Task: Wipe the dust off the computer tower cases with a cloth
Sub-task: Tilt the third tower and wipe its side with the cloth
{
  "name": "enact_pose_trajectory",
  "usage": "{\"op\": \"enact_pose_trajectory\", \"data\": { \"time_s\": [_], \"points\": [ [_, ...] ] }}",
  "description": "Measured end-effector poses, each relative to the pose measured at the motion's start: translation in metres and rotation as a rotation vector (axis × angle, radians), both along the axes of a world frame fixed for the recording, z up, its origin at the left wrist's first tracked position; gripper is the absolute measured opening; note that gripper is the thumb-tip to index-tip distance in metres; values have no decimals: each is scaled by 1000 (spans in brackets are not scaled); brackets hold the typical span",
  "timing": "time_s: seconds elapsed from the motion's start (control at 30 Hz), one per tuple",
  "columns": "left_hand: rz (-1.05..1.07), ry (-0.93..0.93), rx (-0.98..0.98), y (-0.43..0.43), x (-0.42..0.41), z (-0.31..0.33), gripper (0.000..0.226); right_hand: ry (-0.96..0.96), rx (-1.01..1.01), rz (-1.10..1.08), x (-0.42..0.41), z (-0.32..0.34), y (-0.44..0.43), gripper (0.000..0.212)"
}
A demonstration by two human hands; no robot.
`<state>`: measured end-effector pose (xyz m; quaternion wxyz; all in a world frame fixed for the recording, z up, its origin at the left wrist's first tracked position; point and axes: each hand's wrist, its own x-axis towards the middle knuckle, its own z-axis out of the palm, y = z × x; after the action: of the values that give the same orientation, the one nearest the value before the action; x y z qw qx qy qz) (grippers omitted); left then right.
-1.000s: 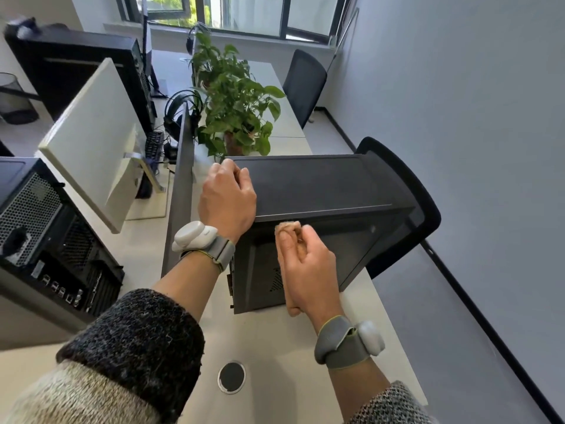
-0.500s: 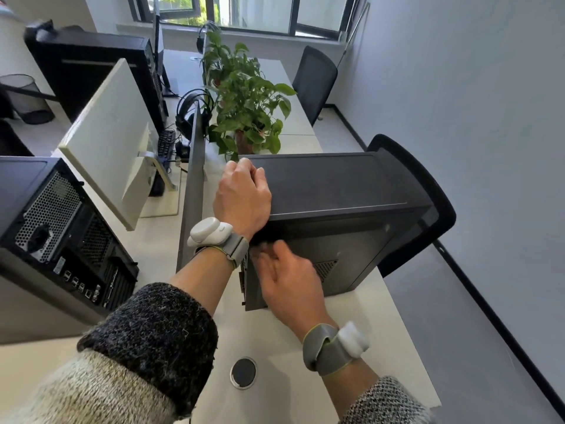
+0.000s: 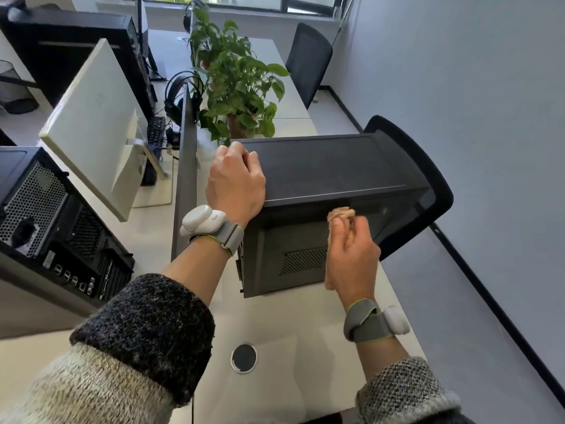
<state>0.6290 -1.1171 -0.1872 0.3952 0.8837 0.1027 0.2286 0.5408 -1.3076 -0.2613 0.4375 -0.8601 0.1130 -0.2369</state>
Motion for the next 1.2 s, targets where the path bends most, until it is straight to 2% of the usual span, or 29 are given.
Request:
{"op": "enact_pose_trajectory", "data": {
  "time_s": [0.1, 0.2, 0.4, 0.47, 0.6, 0.77, 0.87, 1.07, 1.2],
  "points": [
    [-1, -2, 16, -1, 1, -1, 24, 20, -52, 78, -5, 0, 18, 16],
    [3, -3, 19, -1, 0, -2, 25, 3, -226, 235, -13, -1, 53, 22],
    [3, -20, 29, 5, 1, -4, 25, -30, -368, 304, -9, 6, 67, 28],
    [2, -23, 26, 7, 1, -3, 25, -16, -280, 264, -7, 7, 48, 25],
    [3, -23, 23, 4, 0, -3, 25, 27, 70, -2, 6, 11, -14, 26],
    [8, -27, 22, 3, 1, -3, 25, 113, 165, -273, 35, 6, -93, 23],
    [1, -28, 18, 3, 0, -3, 24, 162, 201, -319, 40, -1, -99, 22],
    [7, -24, 27, 2, 0, -2, 24, -24, 151, -165, 10, -6, -8, 21],
    [8, -25, 37, 2, -1, -2, 23, 46, 47, 160, -14, -26, 51, 16]
  ]
}}
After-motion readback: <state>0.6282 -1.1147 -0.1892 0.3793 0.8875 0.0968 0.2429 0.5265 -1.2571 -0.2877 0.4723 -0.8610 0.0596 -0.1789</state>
